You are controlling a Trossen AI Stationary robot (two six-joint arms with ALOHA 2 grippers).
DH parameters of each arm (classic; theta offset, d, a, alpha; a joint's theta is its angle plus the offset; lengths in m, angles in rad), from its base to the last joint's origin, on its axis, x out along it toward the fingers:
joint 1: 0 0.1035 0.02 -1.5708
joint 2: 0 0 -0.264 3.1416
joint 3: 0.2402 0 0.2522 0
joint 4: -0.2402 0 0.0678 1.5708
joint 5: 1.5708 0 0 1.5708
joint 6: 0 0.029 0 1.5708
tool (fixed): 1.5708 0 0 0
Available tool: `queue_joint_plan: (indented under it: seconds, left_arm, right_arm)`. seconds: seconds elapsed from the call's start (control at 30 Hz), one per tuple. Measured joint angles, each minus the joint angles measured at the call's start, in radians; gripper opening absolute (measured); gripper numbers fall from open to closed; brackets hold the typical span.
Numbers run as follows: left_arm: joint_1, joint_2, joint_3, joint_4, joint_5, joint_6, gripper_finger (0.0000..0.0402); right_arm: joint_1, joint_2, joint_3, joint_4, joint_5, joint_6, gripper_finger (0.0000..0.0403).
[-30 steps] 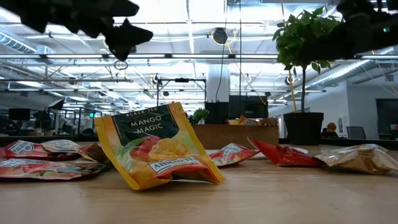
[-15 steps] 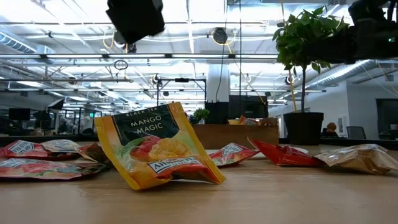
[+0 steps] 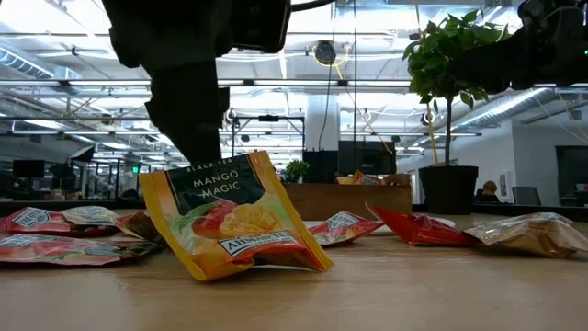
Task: Pick & Place Tea
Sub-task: Put the yellow tea bag into the right section of the wooden organizer
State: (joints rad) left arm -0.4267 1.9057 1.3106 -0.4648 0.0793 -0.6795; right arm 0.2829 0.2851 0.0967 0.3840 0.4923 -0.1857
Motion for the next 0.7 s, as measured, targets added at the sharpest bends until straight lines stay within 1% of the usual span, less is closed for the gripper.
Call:
queue_joint_plan:
  seconds: [0.27,0.4,0.5,0.6,0.7]
  left_arm:
    - [0.001,0.002,0.000,0.029,0.001,0.003,0.0253]
    - [0.001,0.014,0.000,0.032,0.022,-0.040,0.0253]
    - [0.001,0.029,0.000,0.037,0.028,-0.041,0.0253]
    - [0.001,0.041,0.000,0.052,0.057,-0.039,0.0253]
    - [0.004,0.049,0.000,0.055,0.053,-0.030,0.0253]
  right_arm:
    - [0.000,0.003,0.000,-0.022,0.000,0.010,0.0219]
    - [0.000,0.004,0.000,-0.022,0.000,0.010,0.0219]
    - [0.000,0.004,0.000,-0.022,0.000,0.010,0.0219]
    - [0.000,0.004,0.000,-0.022,0.000,0.010,0.0219]
    - [0.000,0.004,0.000,-0.022,0.000,0.010,0.0219]
